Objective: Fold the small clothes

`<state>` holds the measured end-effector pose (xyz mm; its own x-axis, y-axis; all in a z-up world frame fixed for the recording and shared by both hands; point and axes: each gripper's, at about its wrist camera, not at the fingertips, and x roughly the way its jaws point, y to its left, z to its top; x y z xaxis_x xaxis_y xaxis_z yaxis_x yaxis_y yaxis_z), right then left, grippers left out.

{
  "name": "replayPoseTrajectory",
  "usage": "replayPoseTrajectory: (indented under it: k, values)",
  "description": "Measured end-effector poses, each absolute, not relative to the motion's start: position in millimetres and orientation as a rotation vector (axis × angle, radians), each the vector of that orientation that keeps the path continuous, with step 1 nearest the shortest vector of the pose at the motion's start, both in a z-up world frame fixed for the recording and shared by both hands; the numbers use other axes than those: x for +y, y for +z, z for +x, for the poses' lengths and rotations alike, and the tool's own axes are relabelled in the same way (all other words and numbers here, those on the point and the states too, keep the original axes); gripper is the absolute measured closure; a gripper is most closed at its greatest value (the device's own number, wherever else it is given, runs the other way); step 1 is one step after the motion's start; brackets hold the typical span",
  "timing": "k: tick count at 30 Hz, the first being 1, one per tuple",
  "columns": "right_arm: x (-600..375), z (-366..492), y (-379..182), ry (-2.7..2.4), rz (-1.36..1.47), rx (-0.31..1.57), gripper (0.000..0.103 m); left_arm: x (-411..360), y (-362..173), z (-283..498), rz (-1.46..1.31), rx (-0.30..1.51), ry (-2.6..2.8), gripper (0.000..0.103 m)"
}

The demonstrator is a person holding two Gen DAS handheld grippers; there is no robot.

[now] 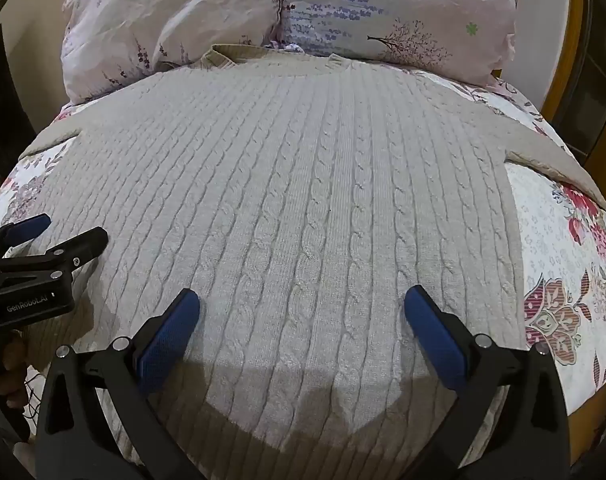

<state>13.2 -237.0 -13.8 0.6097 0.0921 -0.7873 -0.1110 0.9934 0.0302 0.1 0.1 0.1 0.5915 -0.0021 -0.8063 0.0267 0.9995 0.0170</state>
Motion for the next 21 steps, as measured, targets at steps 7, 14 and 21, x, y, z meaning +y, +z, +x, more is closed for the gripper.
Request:
replayPoseTrajectory:
  k: [7, 14, 21]
  values:
    - [-237.1, 12.3, -14.2, 0.118, -0.021, 0.905, 0.001, 0.2, 0.3, -0.1, 0.031, 0.933, -0.016, 0.002]
    - [-237.3, 12.9, -14.3, 0.118, -0.021, 0.909, 0.001, -4.4, 6.5, 4.8, 0.032, 0.929, -0.014, 0.002]
    - [-237.1, 12.7, -13.9, 0.118, -0.021, 0.904, 0.001, -4.2, 5.8, 3.8, 0.034, 0.924, -0.014, 0.002]
